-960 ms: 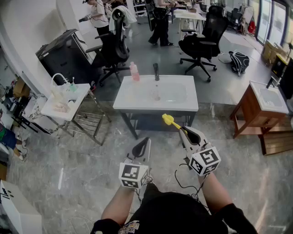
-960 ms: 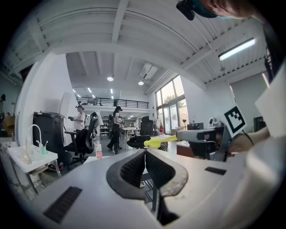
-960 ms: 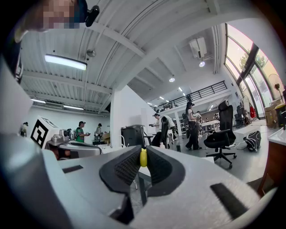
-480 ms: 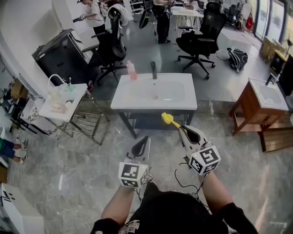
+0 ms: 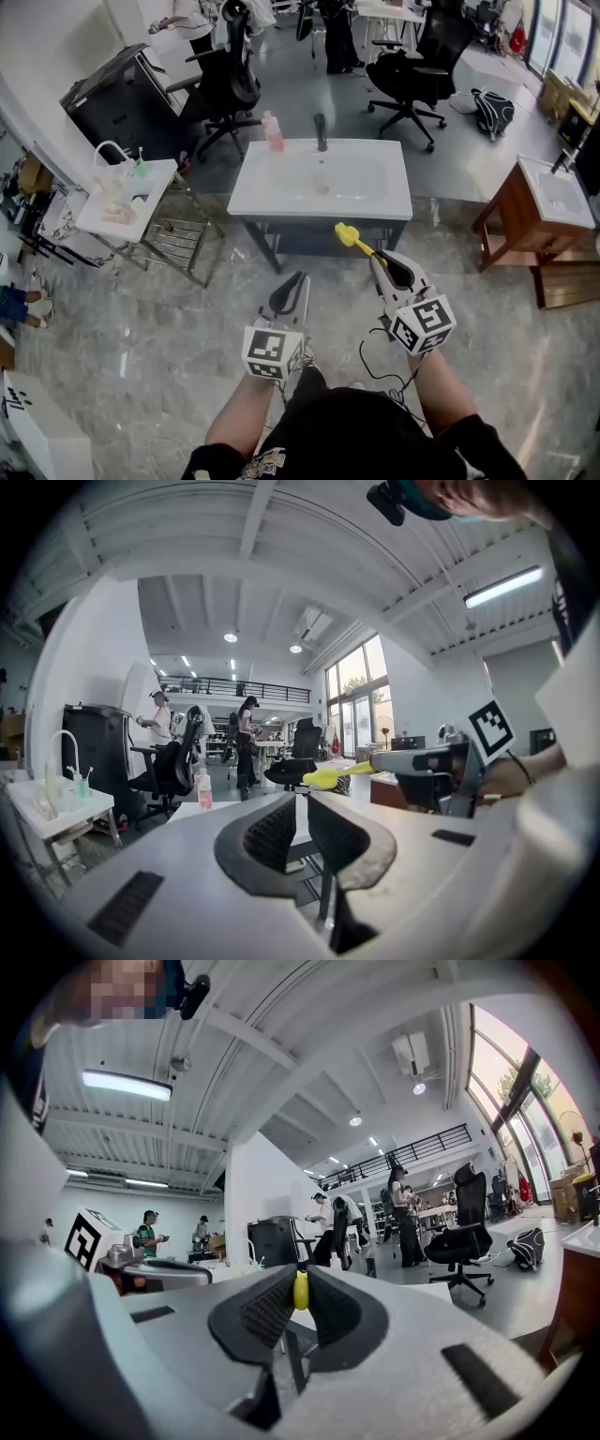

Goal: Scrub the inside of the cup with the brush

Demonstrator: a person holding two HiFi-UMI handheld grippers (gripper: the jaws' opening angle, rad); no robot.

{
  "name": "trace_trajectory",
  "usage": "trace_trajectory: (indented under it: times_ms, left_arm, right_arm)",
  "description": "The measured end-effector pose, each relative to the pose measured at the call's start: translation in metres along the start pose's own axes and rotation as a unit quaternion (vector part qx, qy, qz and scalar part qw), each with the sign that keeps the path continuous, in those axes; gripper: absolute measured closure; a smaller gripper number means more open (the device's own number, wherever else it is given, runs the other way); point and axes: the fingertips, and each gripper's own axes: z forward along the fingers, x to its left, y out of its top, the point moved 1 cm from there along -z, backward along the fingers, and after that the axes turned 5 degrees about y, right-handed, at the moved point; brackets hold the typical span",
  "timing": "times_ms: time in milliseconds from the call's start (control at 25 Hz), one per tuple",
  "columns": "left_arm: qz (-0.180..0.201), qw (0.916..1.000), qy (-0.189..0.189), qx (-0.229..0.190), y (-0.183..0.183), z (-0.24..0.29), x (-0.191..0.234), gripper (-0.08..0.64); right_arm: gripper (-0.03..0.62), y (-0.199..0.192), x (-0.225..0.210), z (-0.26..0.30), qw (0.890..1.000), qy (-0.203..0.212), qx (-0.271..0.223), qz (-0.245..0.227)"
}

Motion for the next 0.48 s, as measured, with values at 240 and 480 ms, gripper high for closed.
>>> trace_trajectory:
  times_ms: [240, 480]
  left_arm:
    - [0.008, 0.9999, -0.005, -0.005, 0.002, 0.020, 0.029, 0.304]
    - [0.012, 0.9999, -0.008, -0.003, -0.004, 0.043, 0.067, 0.287]
  right_arm:
    - [0.553, 0.000, -0.005, 0.035, 1.000, -0.004, 0.000, 0.006]
    - [0.554, -0.006, -0.014, 0.077, 1.000, -0.013, 0.006, 0.008]
